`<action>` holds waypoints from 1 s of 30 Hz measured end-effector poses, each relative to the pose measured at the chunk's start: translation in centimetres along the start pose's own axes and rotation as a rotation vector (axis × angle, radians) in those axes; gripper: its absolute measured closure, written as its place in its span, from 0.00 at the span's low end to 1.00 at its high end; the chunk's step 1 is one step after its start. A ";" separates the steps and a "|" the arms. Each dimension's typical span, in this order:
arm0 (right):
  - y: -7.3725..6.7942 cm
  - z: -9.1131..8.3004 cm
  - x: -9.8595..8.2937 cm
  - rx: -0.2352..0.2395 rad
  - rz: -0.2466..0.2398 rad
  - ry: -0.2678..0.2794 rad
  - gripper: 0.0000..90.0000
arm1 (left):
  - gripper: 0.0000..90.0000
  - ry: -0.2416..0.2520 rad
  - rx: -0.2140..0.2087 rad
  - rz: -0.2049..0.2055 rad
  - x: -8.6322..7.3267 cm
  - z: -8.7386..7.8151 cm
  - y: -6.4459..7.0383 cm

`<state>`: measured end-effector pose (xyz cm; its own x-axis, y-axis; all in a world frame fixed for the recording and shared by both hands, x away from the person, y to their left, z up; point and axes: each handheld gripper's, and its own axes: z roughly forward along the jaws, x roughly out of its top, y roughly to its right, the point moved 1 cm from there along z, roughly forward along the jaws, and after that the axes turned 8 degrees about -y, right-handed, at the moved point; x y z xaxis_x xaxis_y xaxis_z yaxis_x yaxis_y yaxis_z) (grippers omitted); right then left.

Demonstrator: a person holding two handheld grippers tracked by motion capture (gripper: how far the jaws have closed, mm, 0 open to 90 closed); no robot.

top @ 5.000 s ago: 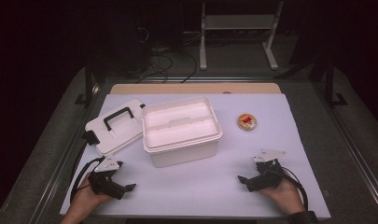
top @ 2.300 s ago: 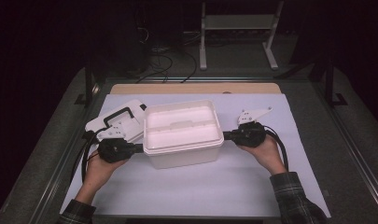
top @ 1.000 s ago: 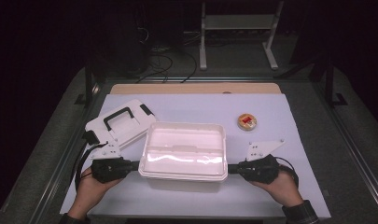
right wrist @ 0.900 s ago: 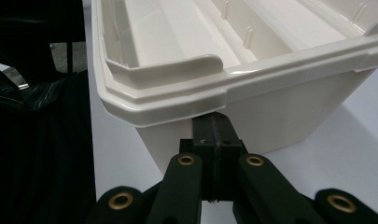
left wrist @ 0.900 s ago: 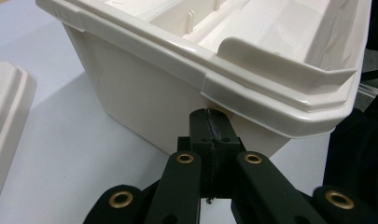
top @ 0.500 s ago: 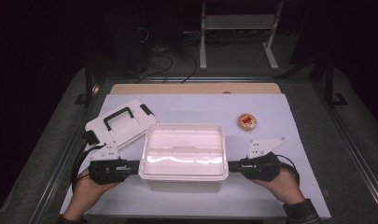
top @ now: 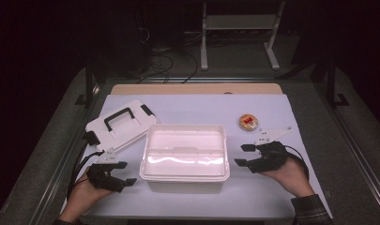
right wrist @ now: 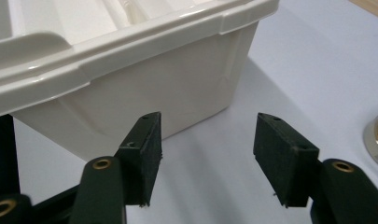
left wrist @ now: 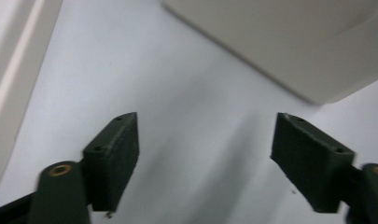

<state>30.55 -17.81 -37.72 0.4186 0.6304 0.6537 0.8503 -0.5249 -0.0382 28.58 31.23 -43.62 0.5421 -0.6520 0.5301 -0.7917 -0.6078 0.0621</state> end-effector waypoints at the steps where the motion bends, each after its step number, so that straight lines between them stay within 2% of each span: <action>1: 0.1 -0.1 0.1 -0.003 -0.002 0.000 0.42 | 0.21 -0.007 0.005 -0.004 -0.2 0.3 0.0; 3: 0.3 -0.4 0.3 0.001 0.004 -0.003 0.38 | 0.16 -0.013 0.007 -0.007 -0.7 0.8 0.0; 4: 0.5 -0.8 0.7 0.005 0.006 0.004 0.36 | 0.13 0.013 0.003 -0.012 -0.9 1.0 0.2; 5: 0.5 -0.8 0.7 0.005 0.006 0.004 0.36 | 0.11 0.013 0.003 -0.012 -0.9 1.0 0.2; 7: 0.7 -1.3 1.0 0.001 0.008 0.013 0.34 | 0.10 0.011 0.021 0.007 -1.0 1.1 0.5; 10: 0.9 -2.1 1.7 0.003 0.008 0.037 0.33 | 0.02 0.022 0.040 0.045 -1.3 1.6 1.0; 19: 1.0 -3.3 3.4 0.036 -0.023 0.060 0.33 | 0.01 0.053 0.036 0.053 -1.7 1.6 0.9; 24: 0.9 -3.2 5.5 0.063 -0.059 0.032 0.29 | 0.01 0.063 0.037 0.050 -1.8 1.6 1.0; 30: 0.7 -2.7 7.2 0.069 -0.095 0.009 0.28 | 0.01 0.051 0.046 0.048 -1.7 1.5 1.1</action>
<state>33.28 -15.18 -31.05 0.3322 0.6703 0.6636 0.9062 -0.4220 -0.0273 27.24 31.02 -45.71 0.4881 -0.6574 0.5740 -0.8017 -0.5978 -0.0029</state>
